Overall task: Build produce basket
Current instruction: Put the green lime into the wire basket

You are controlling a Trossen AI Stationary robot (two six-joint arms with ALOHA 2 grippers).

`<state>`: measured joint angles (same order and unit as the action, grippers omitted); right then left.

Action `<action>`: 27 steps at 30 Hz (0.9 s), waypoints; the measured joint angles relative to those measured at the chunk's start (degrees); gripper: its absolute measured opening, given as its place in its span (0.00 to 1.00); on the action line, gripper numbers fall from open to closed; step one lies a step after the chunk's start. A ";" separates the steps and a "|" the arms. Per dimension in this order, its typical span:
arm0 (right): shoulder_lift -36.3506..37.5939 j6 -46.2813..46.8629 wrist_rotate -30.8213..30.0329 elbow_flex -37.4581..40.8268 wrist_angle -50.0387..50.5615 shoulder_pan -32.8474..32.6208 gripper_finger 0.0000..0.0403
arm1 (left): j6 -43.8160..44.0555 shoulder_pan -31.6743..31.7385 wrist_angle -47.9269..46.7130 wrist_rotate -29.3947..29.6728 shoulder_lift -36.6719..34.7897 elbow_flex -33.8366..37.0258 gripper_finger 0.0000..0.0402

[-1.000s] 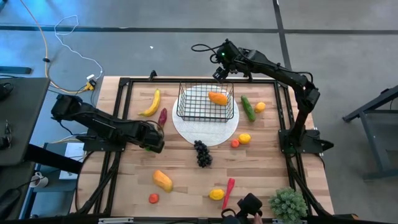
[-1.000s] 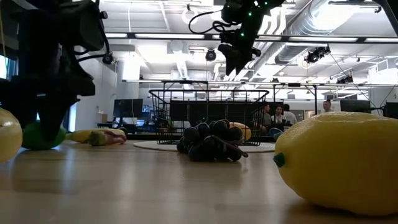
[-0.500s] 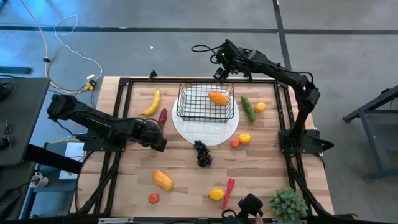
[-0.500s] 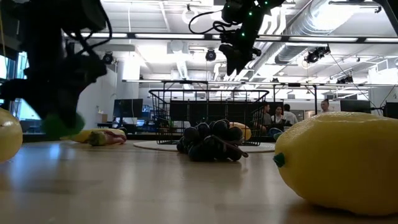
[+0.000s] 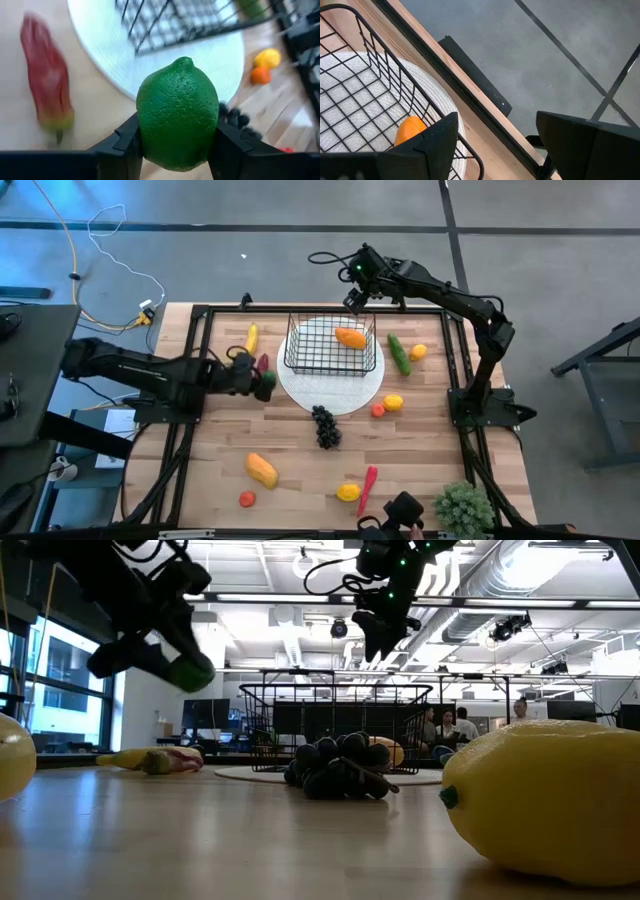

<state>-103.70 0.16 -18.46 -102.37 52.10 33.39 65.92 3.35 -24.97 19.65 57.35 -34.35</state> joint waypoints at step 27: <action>6.55 23.41 0.24 0.00 2.90 -0.50 0.62 | -44.36 33.98 27.59 -23.25 -1.43 0.00 0.38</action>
<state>-97.15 23.56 -18.22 -102.37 54.99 32.88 21.56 37.33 2.62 -3.60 55.92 -34.35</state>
